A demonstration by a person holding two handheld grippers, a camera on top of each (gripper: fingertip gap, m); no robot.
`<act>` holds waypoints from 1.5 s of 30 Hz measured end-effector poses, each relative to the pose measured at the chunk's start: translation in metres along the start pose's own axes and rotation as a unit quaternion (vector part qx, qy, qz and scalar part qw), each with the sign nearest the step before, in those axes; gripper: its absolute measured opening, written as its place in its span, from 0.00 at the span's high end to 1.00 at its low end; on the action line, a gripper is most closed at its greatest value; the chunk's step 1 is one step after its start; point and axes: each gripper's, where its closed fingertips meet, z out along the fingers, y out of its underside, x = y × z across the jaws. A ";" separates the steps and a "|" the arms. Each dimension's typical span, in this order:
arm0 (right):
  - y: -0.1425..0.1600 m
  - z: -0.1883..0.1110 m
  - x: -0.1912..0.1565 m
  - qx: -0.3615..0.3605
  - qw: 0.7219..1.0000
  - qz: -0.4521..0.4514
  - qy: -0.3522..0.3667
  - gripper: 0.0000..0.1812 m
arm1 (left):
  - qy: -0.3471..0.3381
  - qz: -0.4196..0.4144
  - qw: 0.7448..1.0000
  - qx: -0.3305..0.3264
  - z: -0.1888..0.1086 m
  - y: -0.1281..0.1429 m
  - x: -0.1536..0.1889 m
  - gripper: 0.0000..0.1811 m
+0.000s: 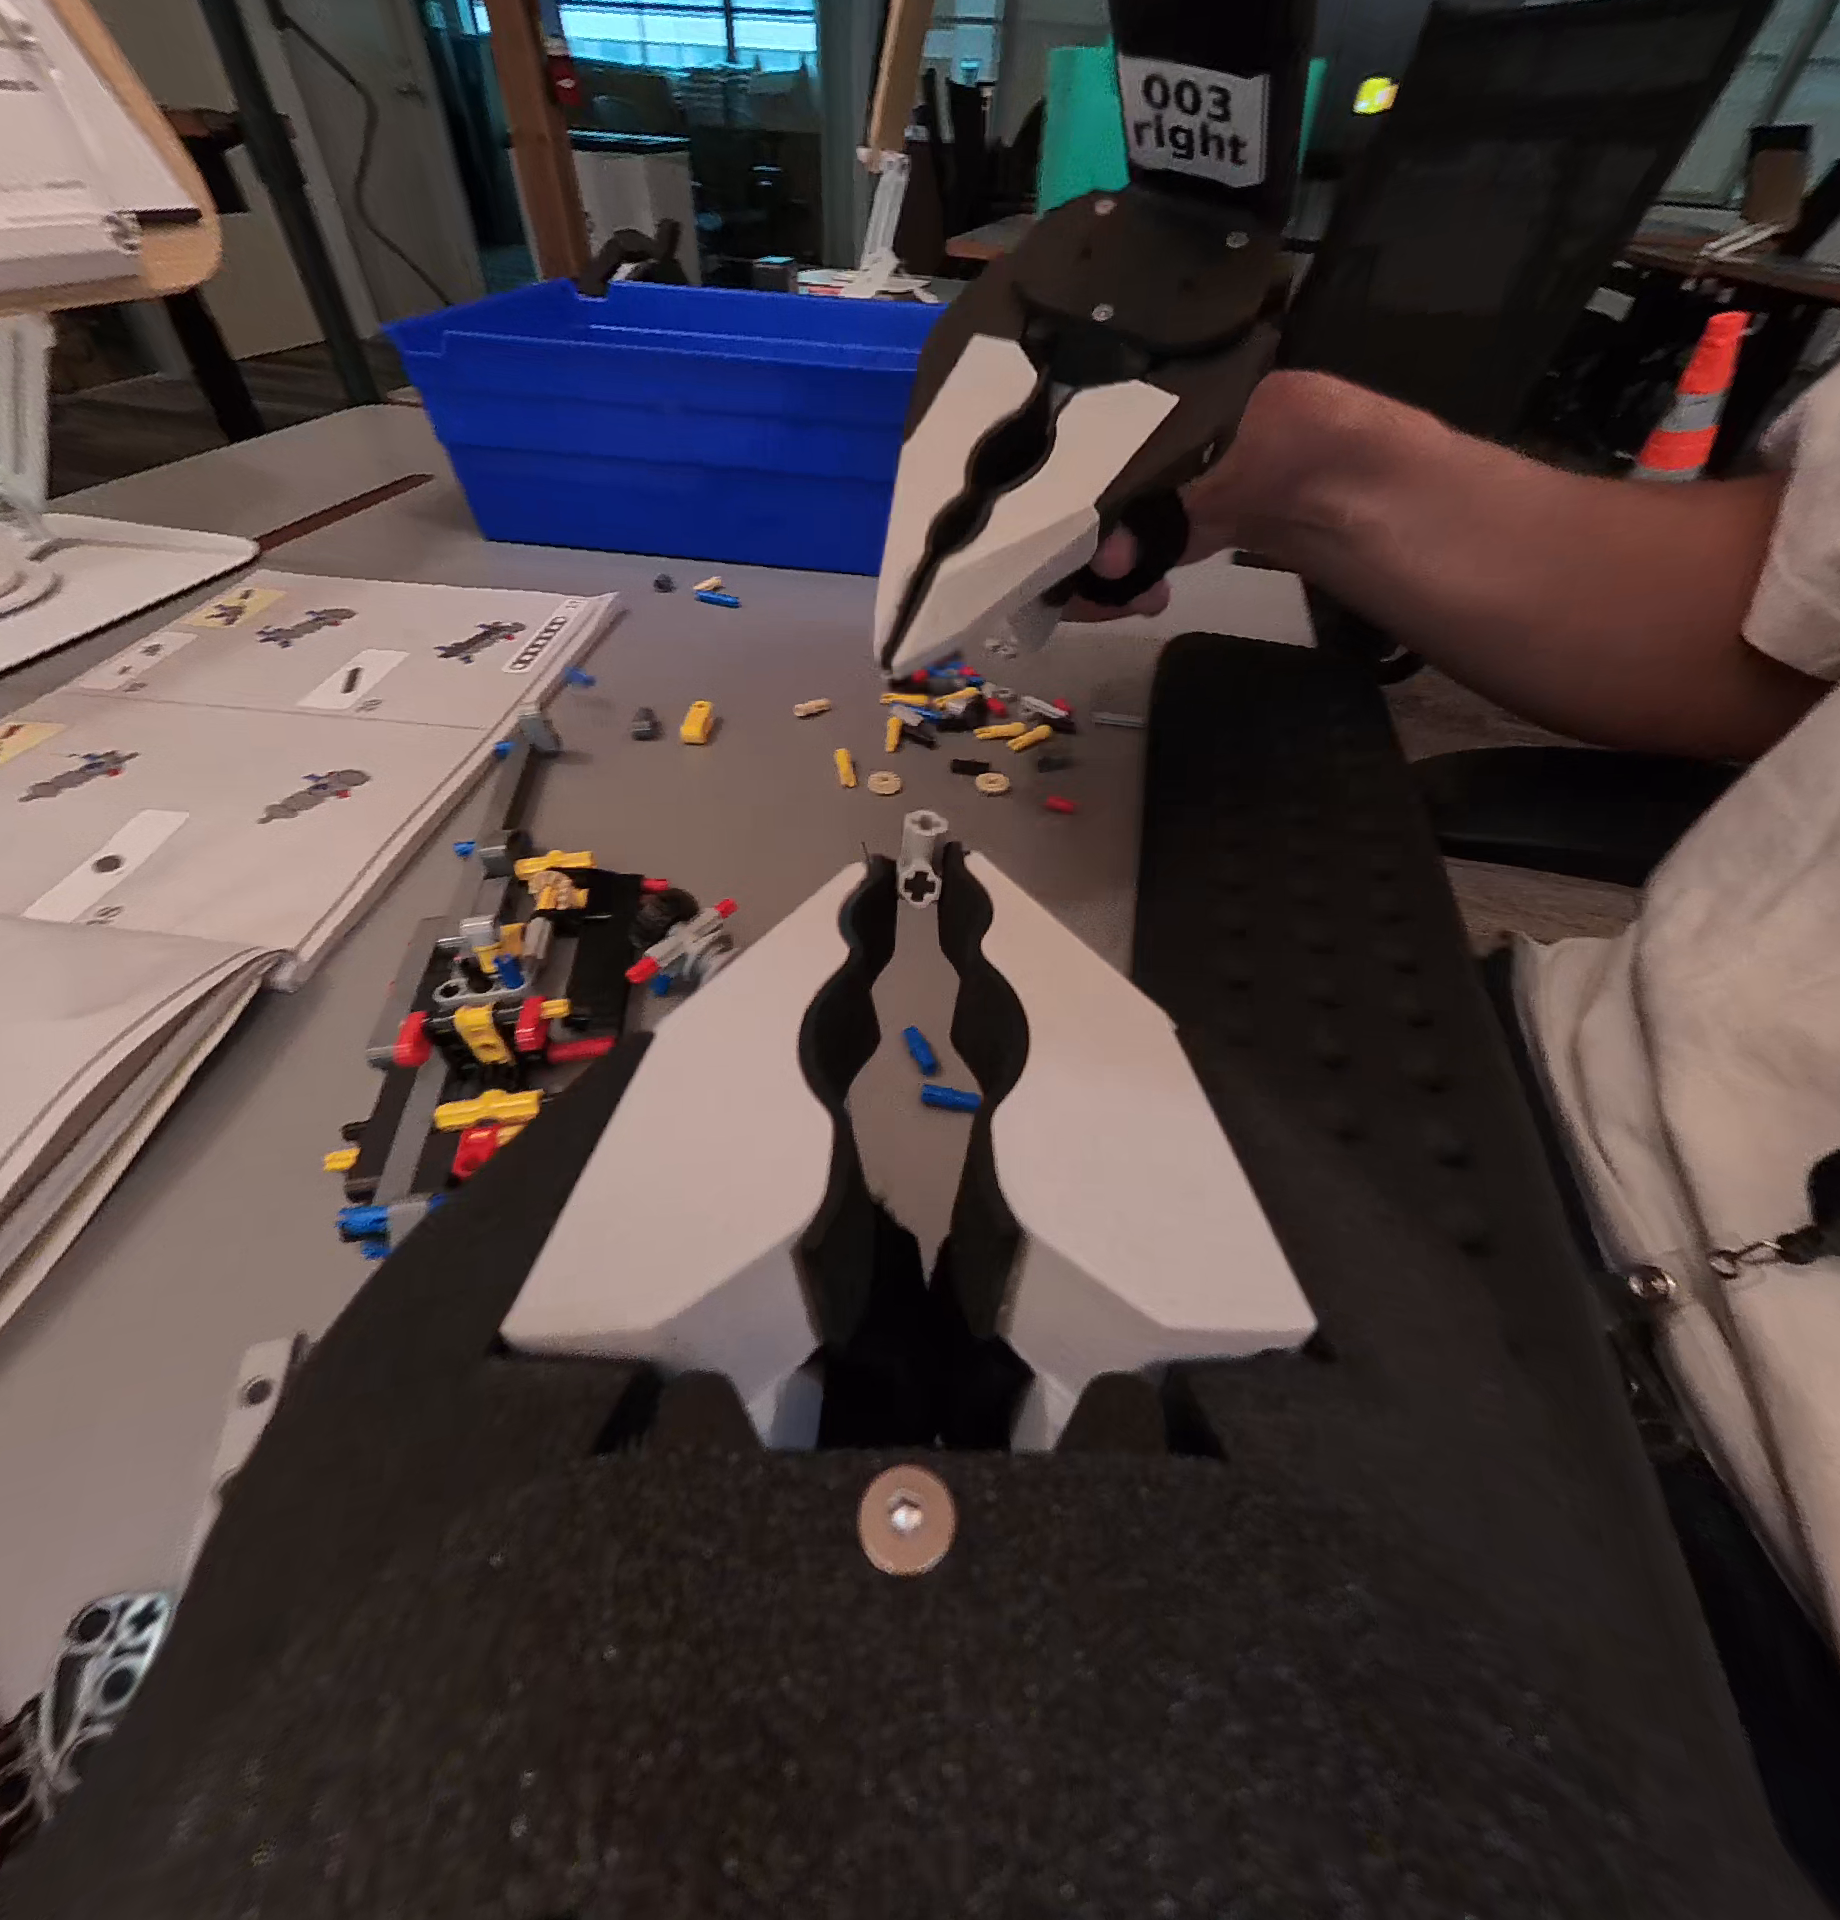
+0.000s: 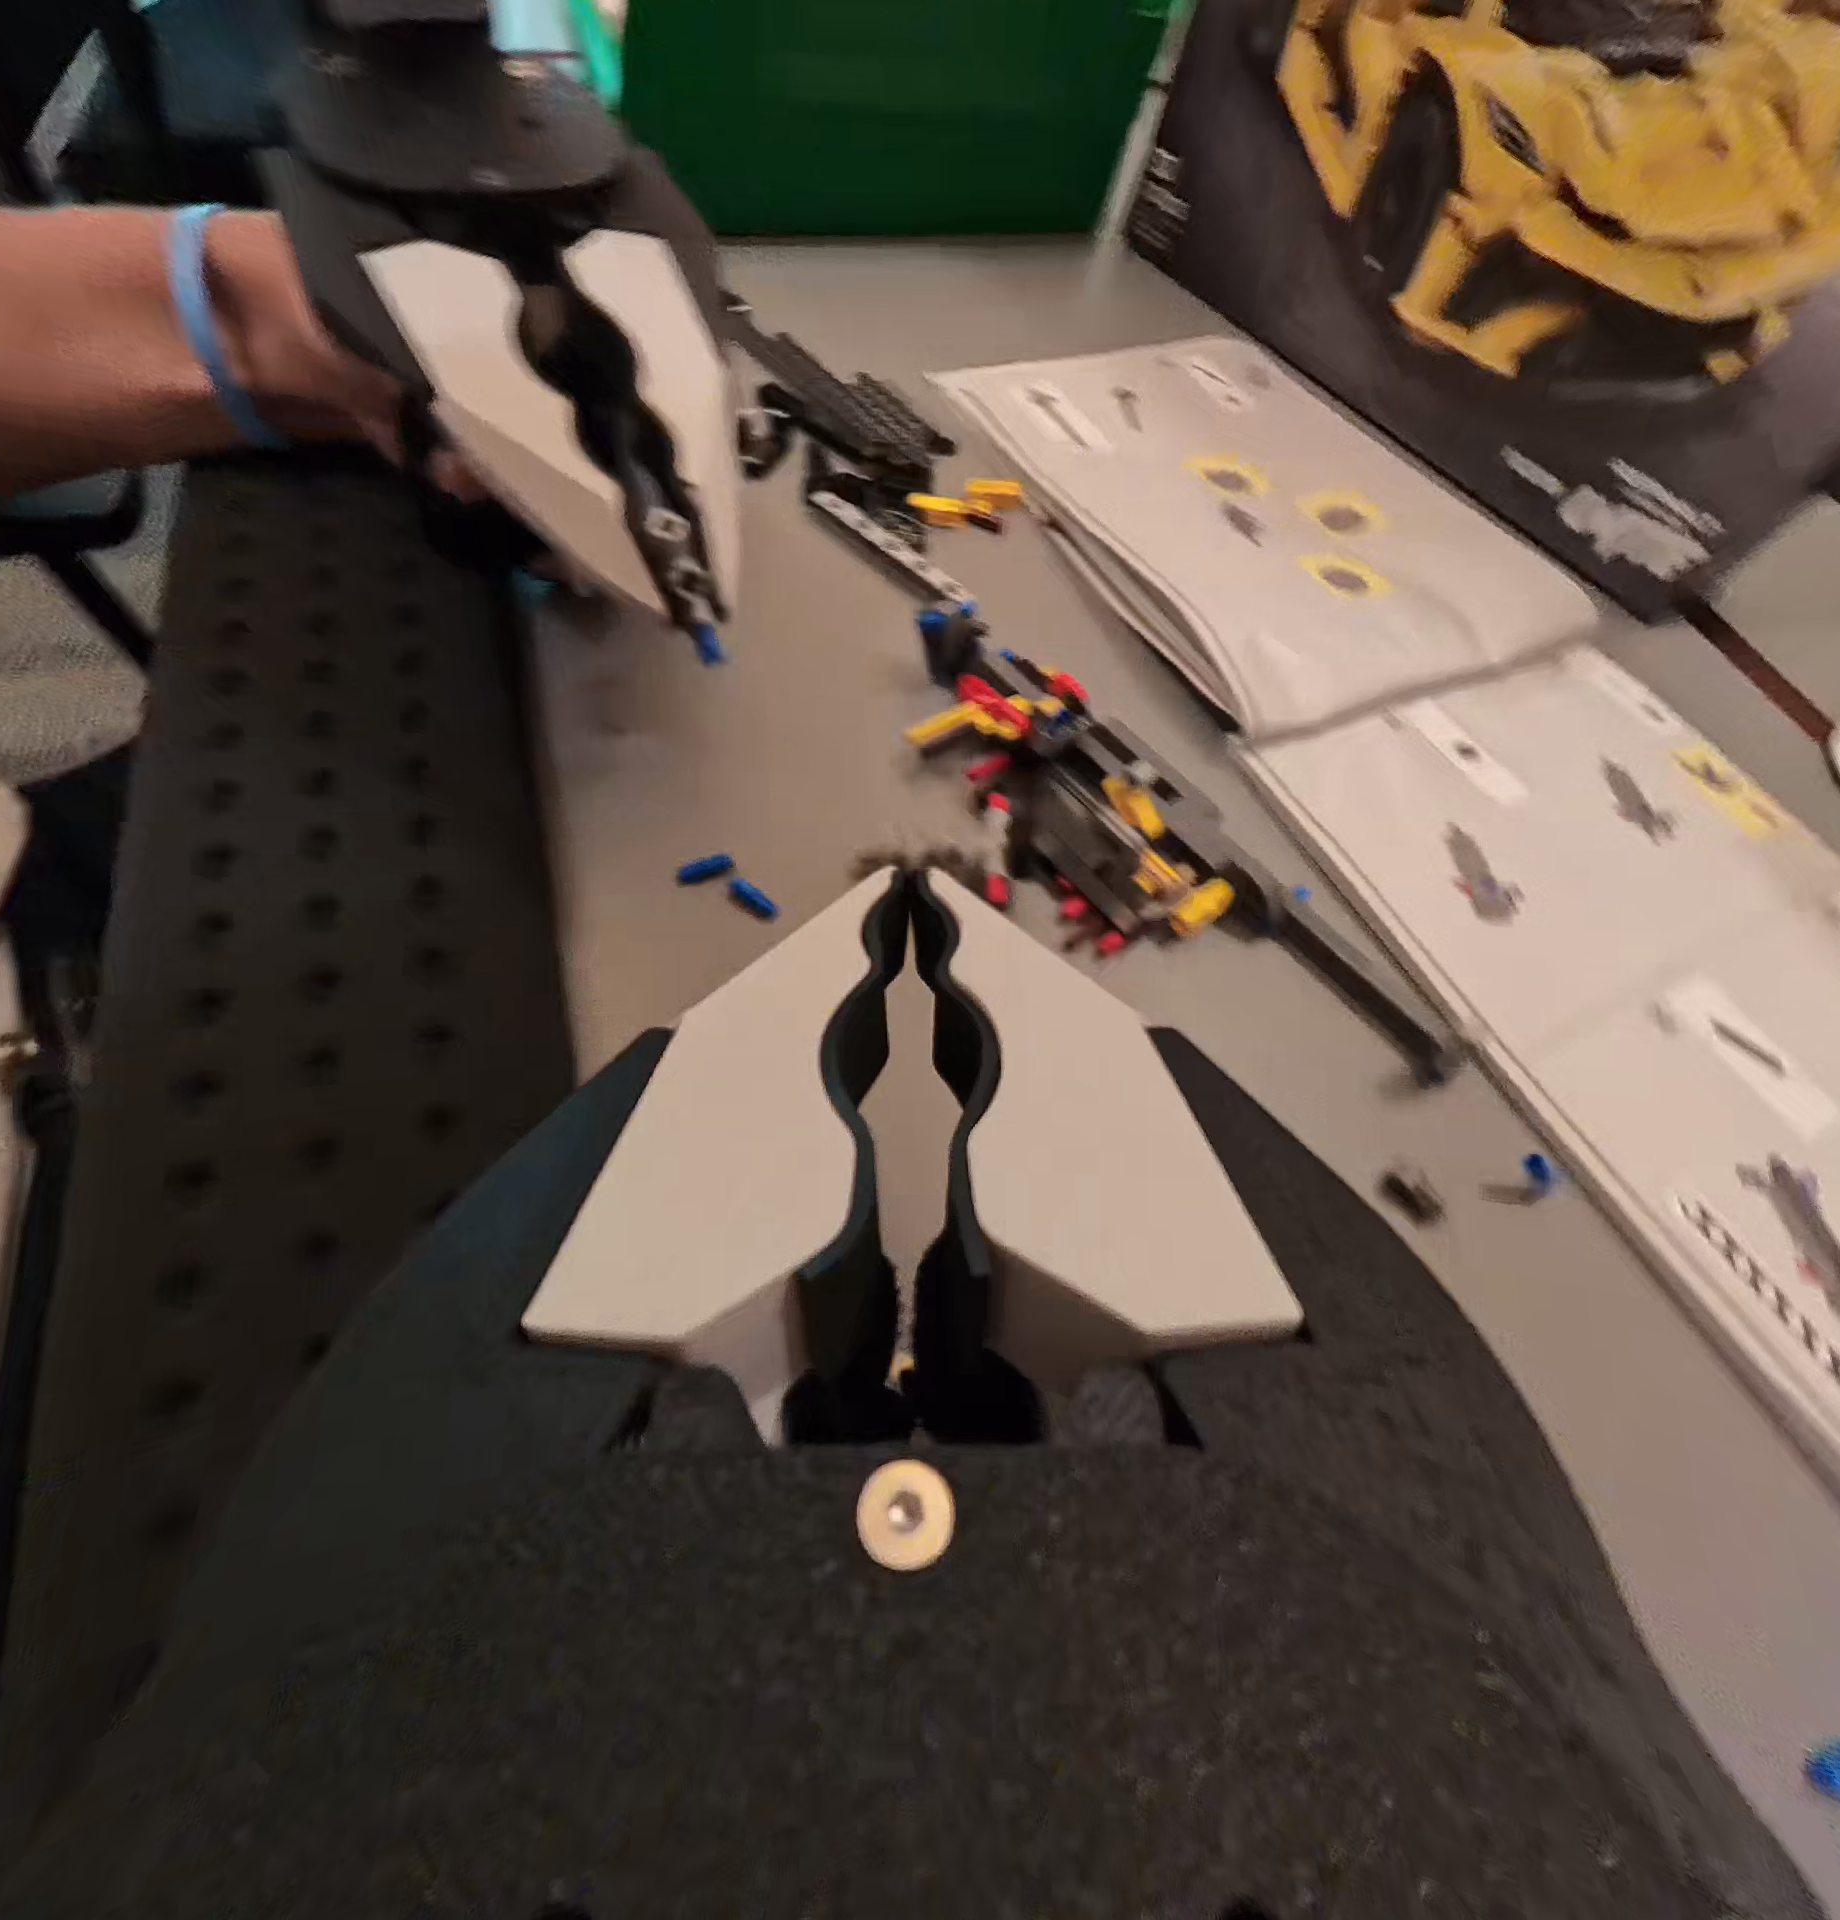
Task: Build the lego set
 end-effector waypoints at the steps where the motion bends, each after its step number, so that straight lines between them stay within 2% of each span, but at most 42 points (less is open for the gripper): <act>1: 0.006 -0.006 0.014 0.001 0.999 0.026 0.021 1.00 | -0.014 -0.002 1.000 -0.001 -0.001 0.000 -0.005 0.96; 4: 0.024 -0.024 0.064 0.005 0.987 0.104 0.121 0.98 | -0.053 -0.007 0.998 -0.023 -0.001 0.007 -0.020 0.96; 6: 0.046 -0.037 0.091 -0.018 0.972 0.154 0.179 0.91 | -0.063 -0.009 0.997 -0.045 0.000 0.013 -0.024 0.96; 10: 0.083 -0.053 0.120 -0.067 0.942 0.226 0.238 0.82 | -0.073 0.003 0.986 -0.148 0.001 0.046 -0.033 0.96; 12: 0.085 -0.052 0.120 -0.058 0.939 0.251 0.230 0.83 | -0.064 0.015 0.980 -0.190 0.000 0.060 -0.032 0.96; 14: 0.089 -0.054 0.125 -0.058 0.933 0.253 0.251 0.84 | -0.050 0.021 0.974 -0.218 0.000 0.069 -0.028 0.96; 17: 0.095 -0.060 0.131 -0.062 0.924 0.250 0.284 0.85 | -0.043 0.035 0.967 -0.250 -0.003 0.081 -0.025 0.96; 19: 0.095 -0.059 0.127 -0.055 0.923 0.255 0.281 0.86 | -0.035 0.031 0.963 -0.264 -0.005 0.087 -0.023 0.96; 27: 0.078 -0.048 0.108 -0.041 0.936 0.227 0.267 0.88 | -0.026 0.030 0.962 -0.272 -0.012 0.088 -0.023 0.96; 29: 0.072 -0.044 0.106 -0.038 0.940 0.220 0.257 0.88 | -0.030 0.034 0.961 -0.274 -0.012 0.088 -0.025 0.93; 34: 0.068 -0.041 0.104 -0.028 0.945 0.218 0.243 0.88 | -0.032 0.026 0.961 -0.274 -0.017 0.089 -0.026 0.95; 38: 0.067 -0.040 0.103 -0.021 0.945 0.221 0.239 0.88 | -0.035 0.016 0.965 -0.258 -0.017 0.082 -0.028 0.92; 41: 0.061 -0.046 0.102 0.001 0.943 0.215 0.253 0.88 | -0.034 0.007 0.972 -0.234 -0.014 0.063 -0.026 0.87; 43: 0.057 -0.055 0.107 0.031 0.934 0.217 0.283 0.89 | -0.023 0.010 0.983 -0.182 -0.002 0.026 -0.025 0.88; 45: 0.059 -0.068 0.115 0.065 0.912 0.232 0.332 0.89 | -0.017 -0.002 0.991 -0.130 0.025 -0.021 -0.033 0.90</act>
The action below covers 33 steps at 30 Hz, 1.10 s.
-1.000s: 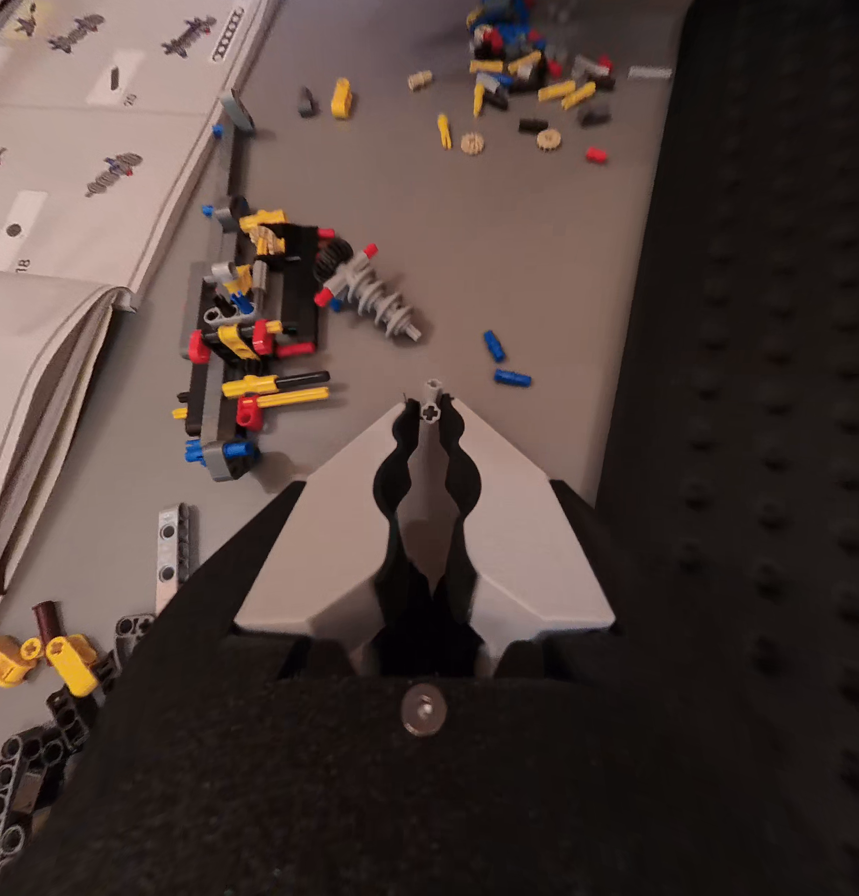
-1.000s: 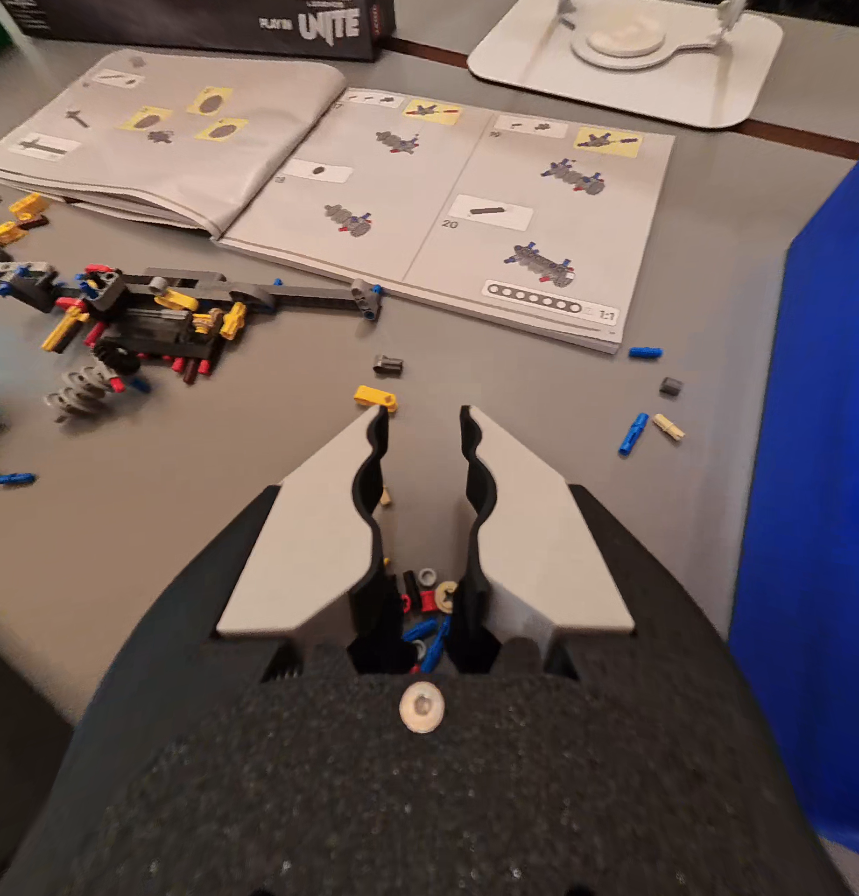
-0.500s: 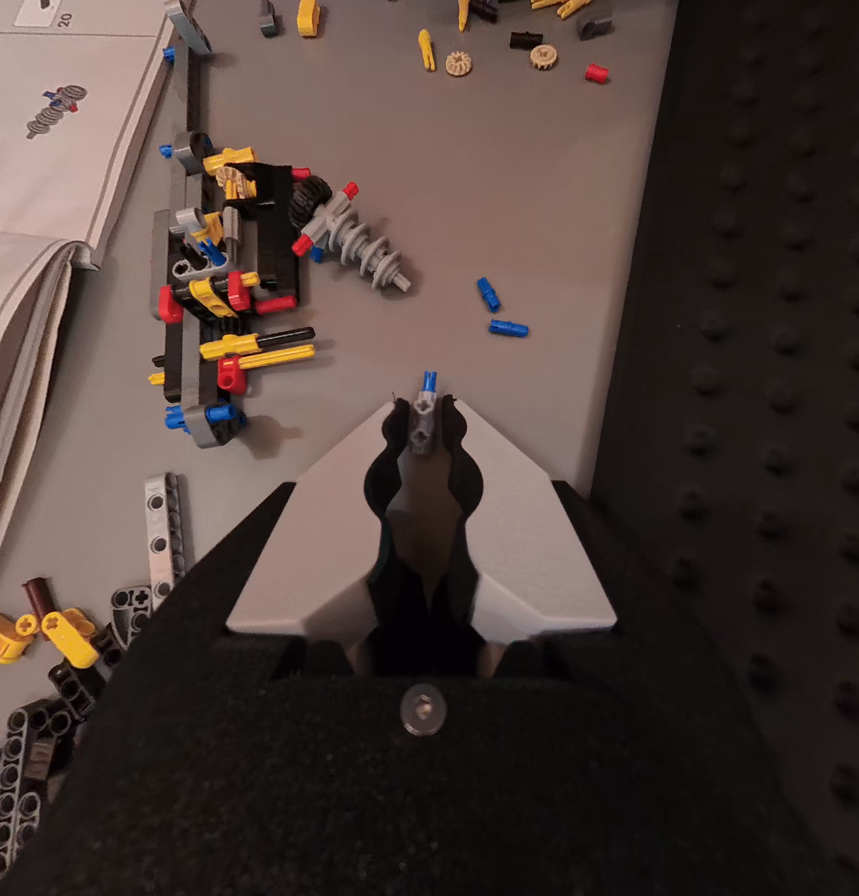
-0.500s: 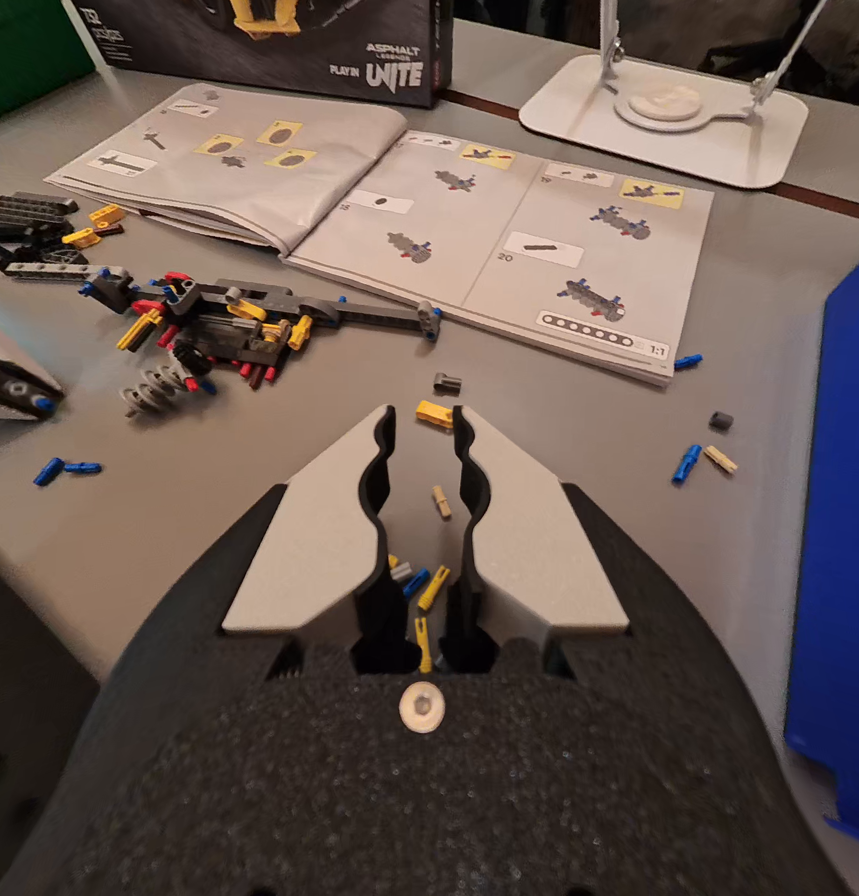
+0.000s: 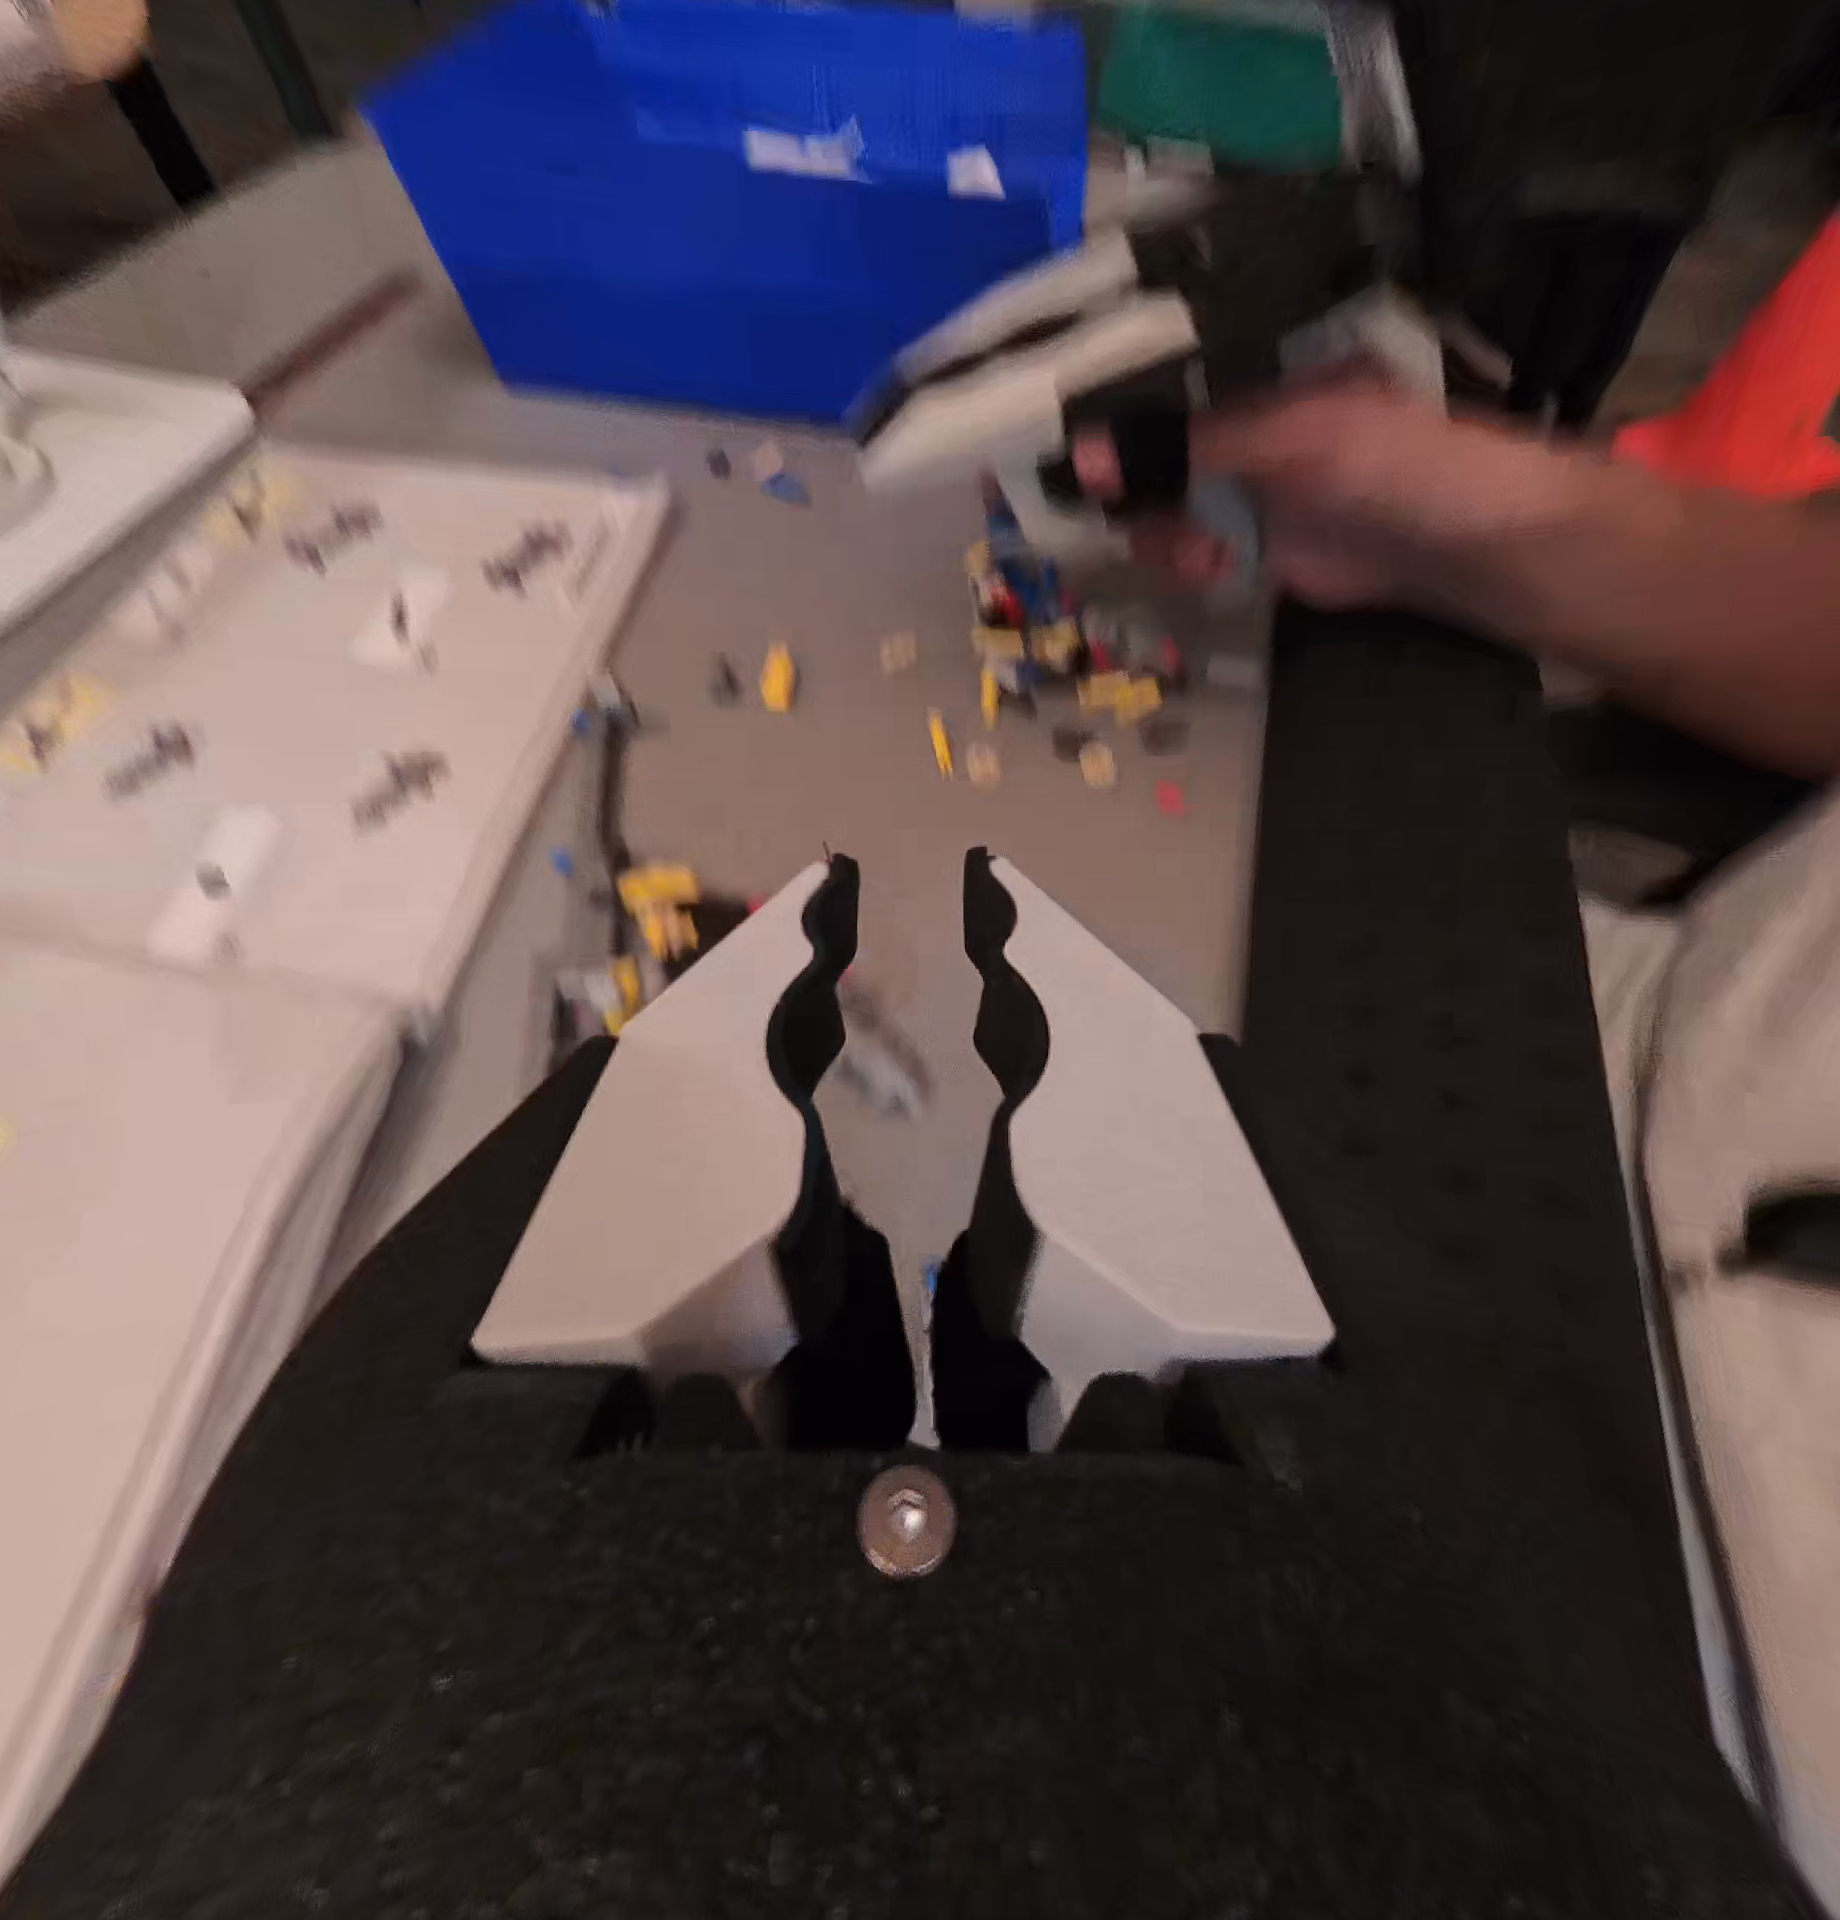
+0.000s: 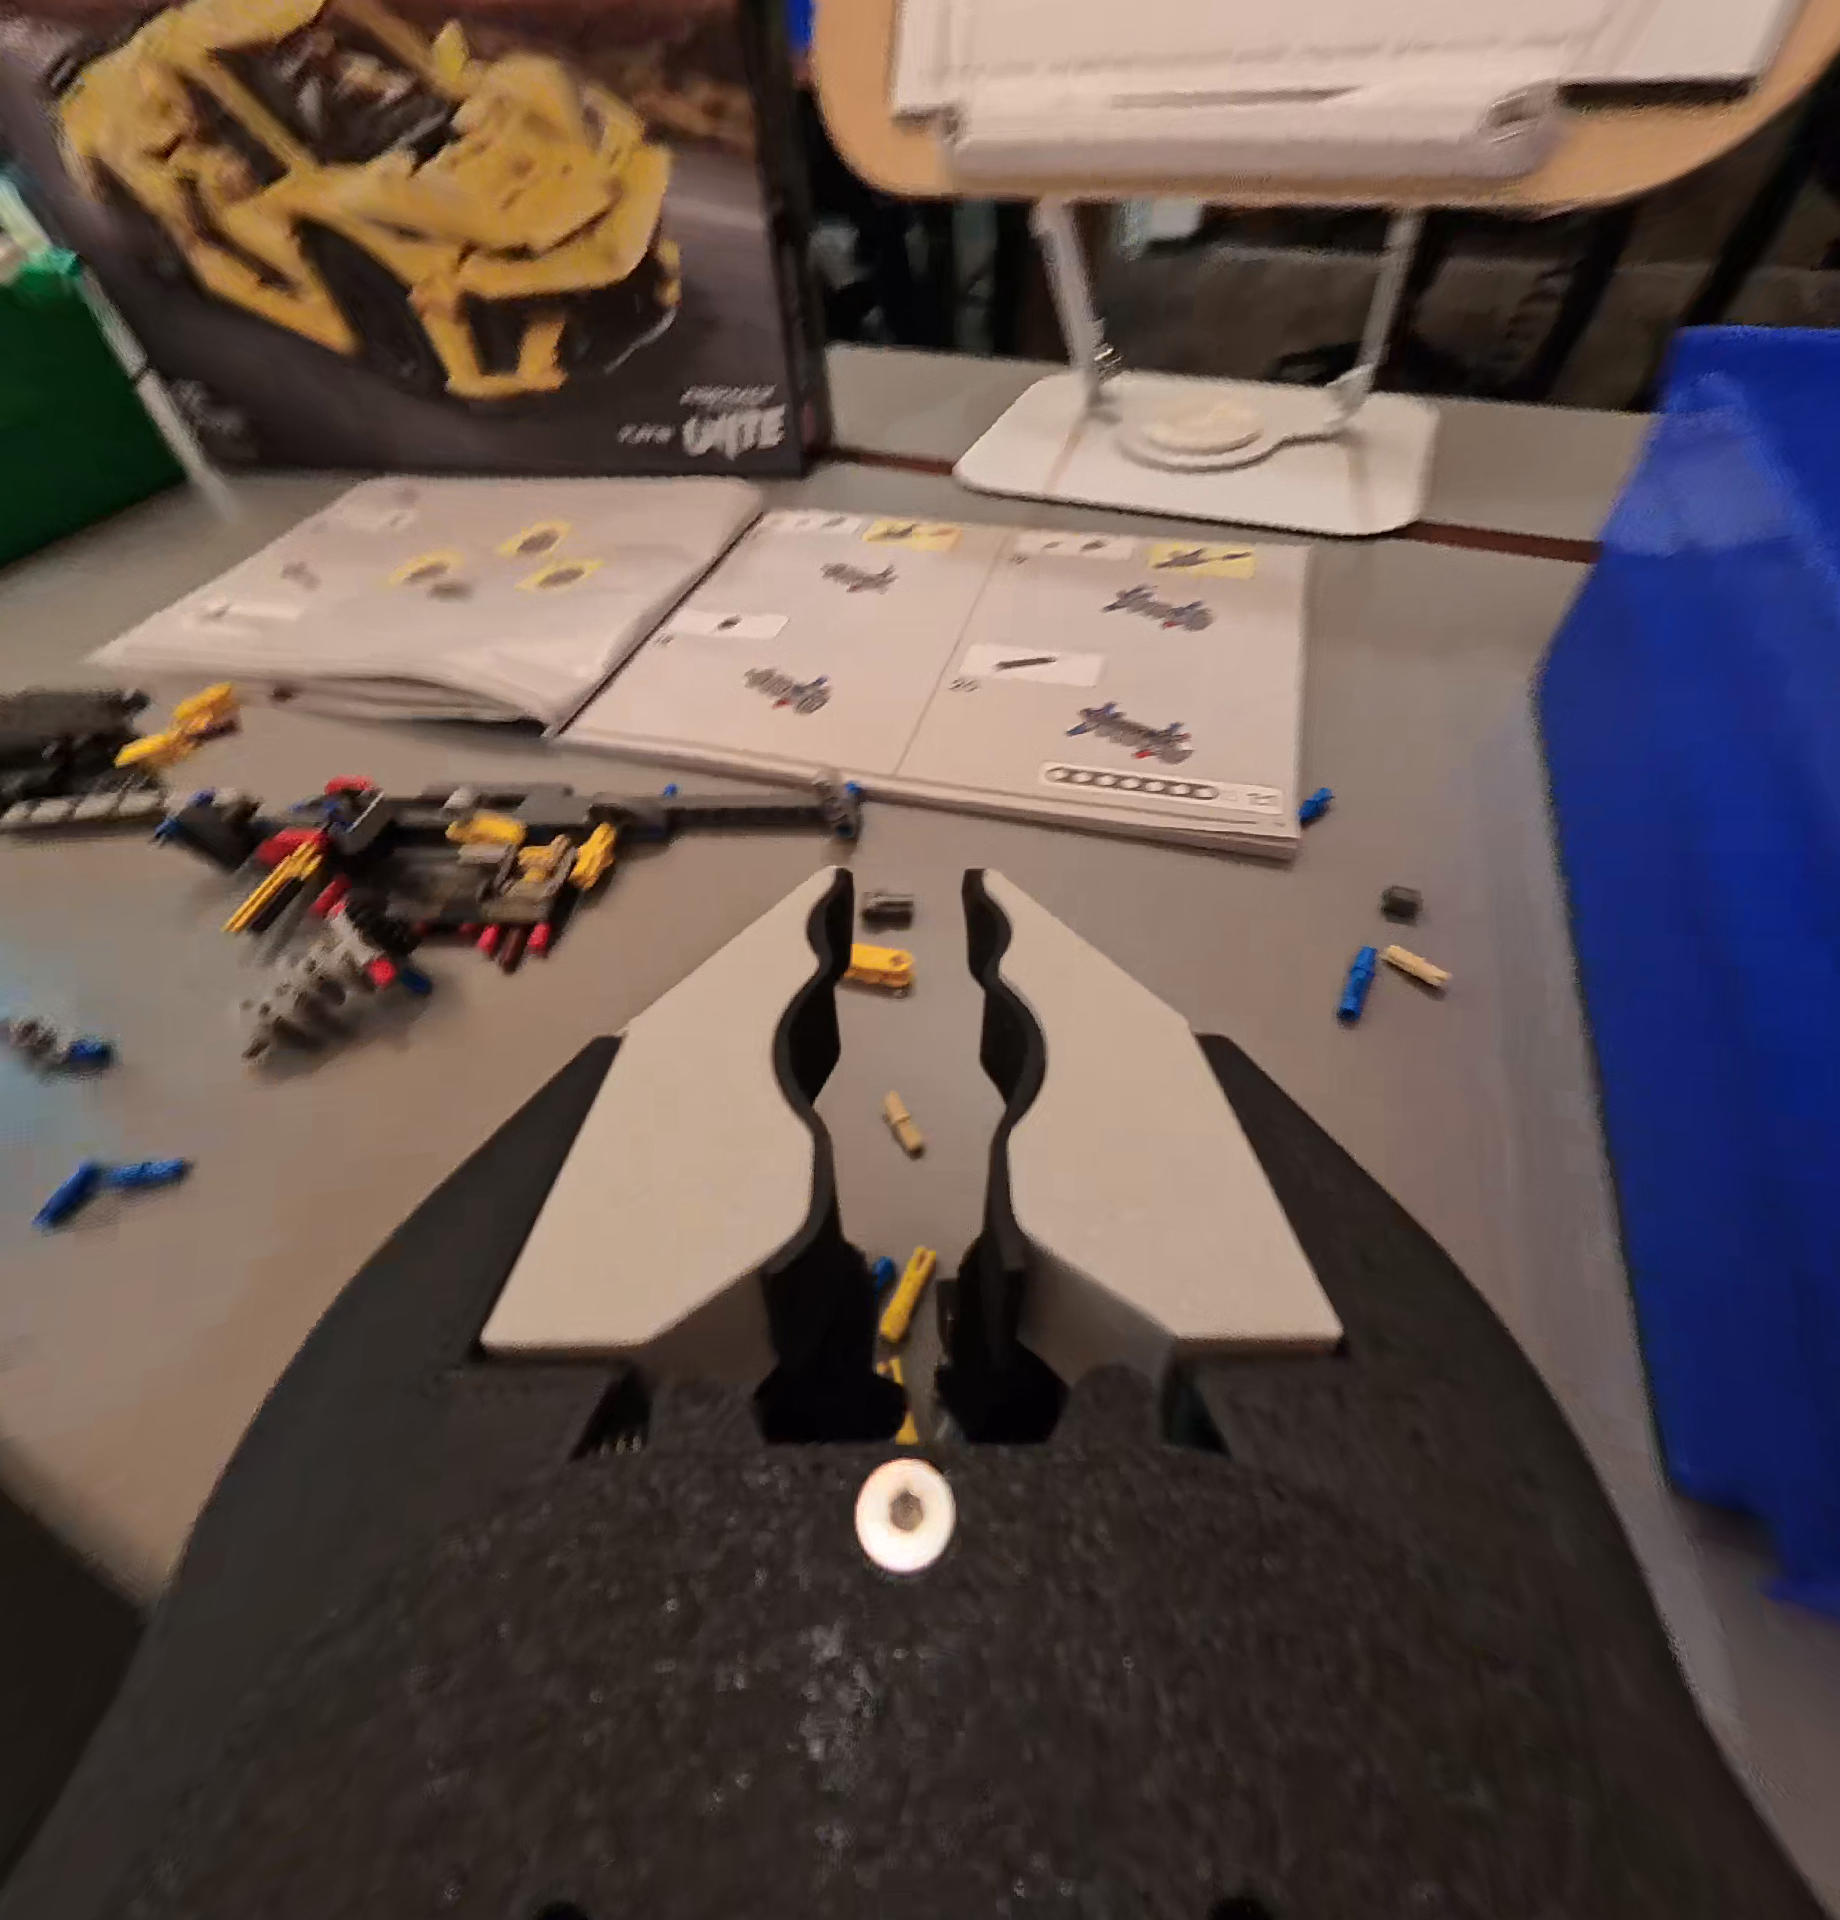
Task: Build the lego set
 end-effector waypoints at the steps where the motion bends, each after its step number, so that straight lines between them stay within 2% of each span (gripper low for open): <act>1: -0.003 -0.004 0.006 0.021 0.999 0.016 0.020 0.90 | -0.010 -0.009 1.000 0.010 0.014 -0.025 -0.011 0.90; 3: -0.007 -0.013 0.013 0.051 0.998 0.032 0.036 0.91 | -0.045 -0.005 0.999 -0.013 0.054 -0.062 -0.041 0.90; 4: -0.011 -0.018 0.016 0.065 0.996 0.034 0.045 0.91 | -0.059 0.022 0.997 -0.039 0.079 -0.074 -0.055 0.90; 7: -0.018 -0.026 0.018 0.097 0.994 0.044 0.038 0.94 | -0.054 0.138 0.981 -0.127 0.158 -0.088 -0.099 0.88; 8: -0.016 -0.025 0.019 0.094 0.994 0.050 0.033 0.94 | -0.035 0.126 0.978 -0.164 0.182 -0.085 -0.112 0.88; 10: -0.017 -0.028 0.022 0.099 0.993 0.058 0.035 0.94 | -0.004 0.041 0.975 -0.219 0.223 -0.079 -0.128 0.85; 12: -0.019 -0.032 0.026 0.111 0.991 0.064 0.040 0.94 | -0.025 -0.006 0.973 -0.228 0.248 -0.078 -0.138 0.91; 15: -0.021 -0.037 0.027 0.124 0.989 0.080 0.027 0.94 | -0.054 -0.014 0.974 -0.219 0.271 -0.072 -0.135 0.88; 18: -0.019 -0.035 0.025 0.121 0.988 0.095 0.010 0.93 | -0.069 -0.040 0.973 -0.218 0.283 -0.062 -0.135 0.90; 23: -0.020 -0.037 0.019 0.128 0.986 0.103 -0.015 0.93 | -0.067 -0.058 0.970 -0.228 0.290 -0.048 -0.132 0.91; 33: -0.020 -0.036 0.019 0.131 0.980 0.144 -0.047 0.93 | -0.076 -0.039 0.968 -0.236 0.301 -0.046 -0.135 0.97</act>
